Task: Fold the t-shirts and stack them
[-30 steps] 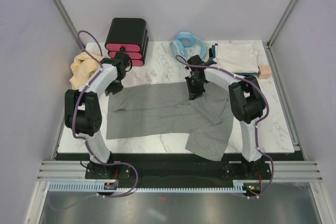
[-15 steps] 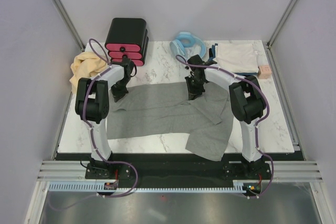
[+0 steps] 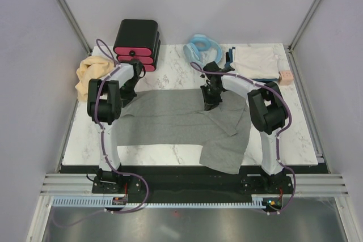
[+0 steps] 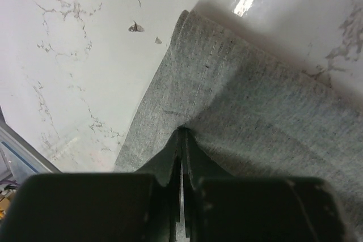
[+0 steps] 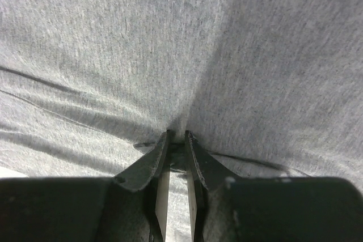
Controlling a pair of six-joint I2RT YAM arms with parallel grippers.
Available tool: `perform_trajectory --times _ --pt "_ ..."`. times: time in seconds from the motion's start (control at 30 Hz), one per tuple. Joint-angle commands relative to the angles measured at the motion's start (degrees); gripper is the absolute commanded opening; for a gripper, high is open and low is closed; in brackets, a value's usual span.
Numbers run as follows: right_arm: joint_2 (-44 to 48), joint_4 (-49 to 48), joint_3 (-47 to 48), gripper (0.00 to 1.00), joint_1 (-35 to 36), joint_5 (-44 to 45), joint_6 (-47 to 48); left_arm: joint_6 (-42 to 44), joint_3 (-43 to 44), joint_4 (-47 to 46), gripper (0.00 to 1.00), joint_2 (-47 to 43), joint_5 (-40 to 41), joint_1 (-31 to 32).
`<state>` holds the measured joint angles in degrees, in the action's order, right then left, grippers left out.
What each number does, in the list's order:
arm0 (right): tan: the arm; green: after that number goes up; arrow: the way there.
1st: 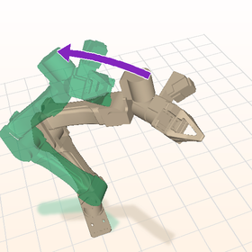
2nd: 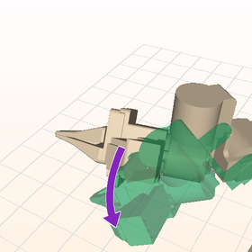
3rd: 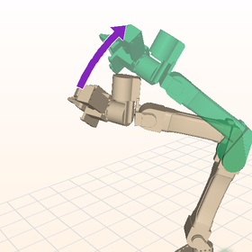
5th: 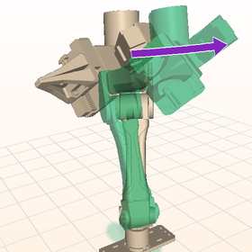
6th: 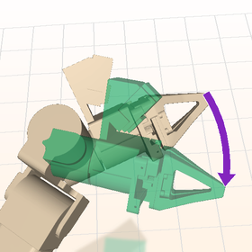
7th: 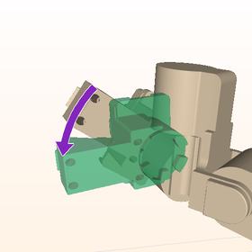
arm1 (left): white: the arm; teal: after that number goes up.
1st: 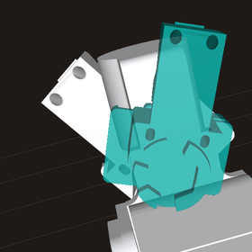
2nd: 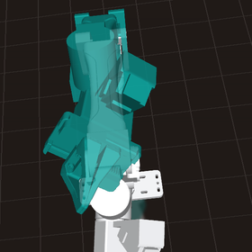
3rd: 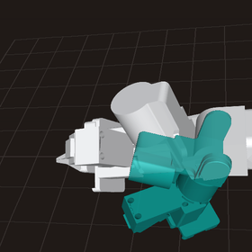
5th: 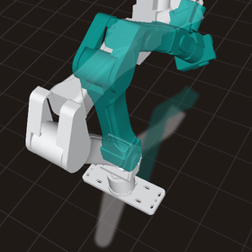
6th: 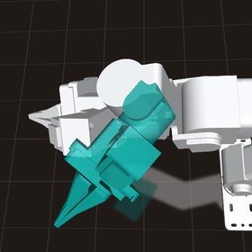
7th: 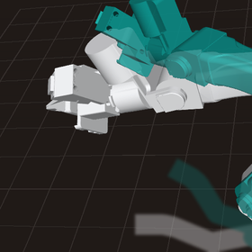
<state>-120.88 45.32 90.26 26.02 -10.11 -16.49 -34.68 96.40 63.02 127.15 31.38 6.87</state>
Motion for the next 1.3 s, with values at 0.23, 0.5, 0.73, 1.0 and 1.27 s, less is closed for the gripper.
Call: perform_trajectory --times 0.23,0.5,0.73,1.0,1.27 --pt "-0.93 2.4 -1.93 0.23 -0.01 1.76 1.02 0.58 8.09 0.25 0.02 6.53 -0.17 -4.32" --pt "-1.73 0.65 3.08 0.4 -0.01 -1.05 0.58 1.89 11.97 -0.44 0.11 2.24 -7.11 -5.2" --pt "2.05 -1.29 7.82 0.41 -0.35 -1.32 0.15 4.18 12.58 -3.61 0.22 -5.23 -15.11 -5.2" --pt "9.95 1.17 1.6 0.47 -2.11 7.3 -0.21 7.87 6.09 -4.31 0.24 -14.82 -20.12 -4.77" --pt "13.74 -6.02 -8.86 0.62 -3.08 5.98 0.32 9.36 -6.48 -7.48 0.24 -23.88 -18.8 -4.33"
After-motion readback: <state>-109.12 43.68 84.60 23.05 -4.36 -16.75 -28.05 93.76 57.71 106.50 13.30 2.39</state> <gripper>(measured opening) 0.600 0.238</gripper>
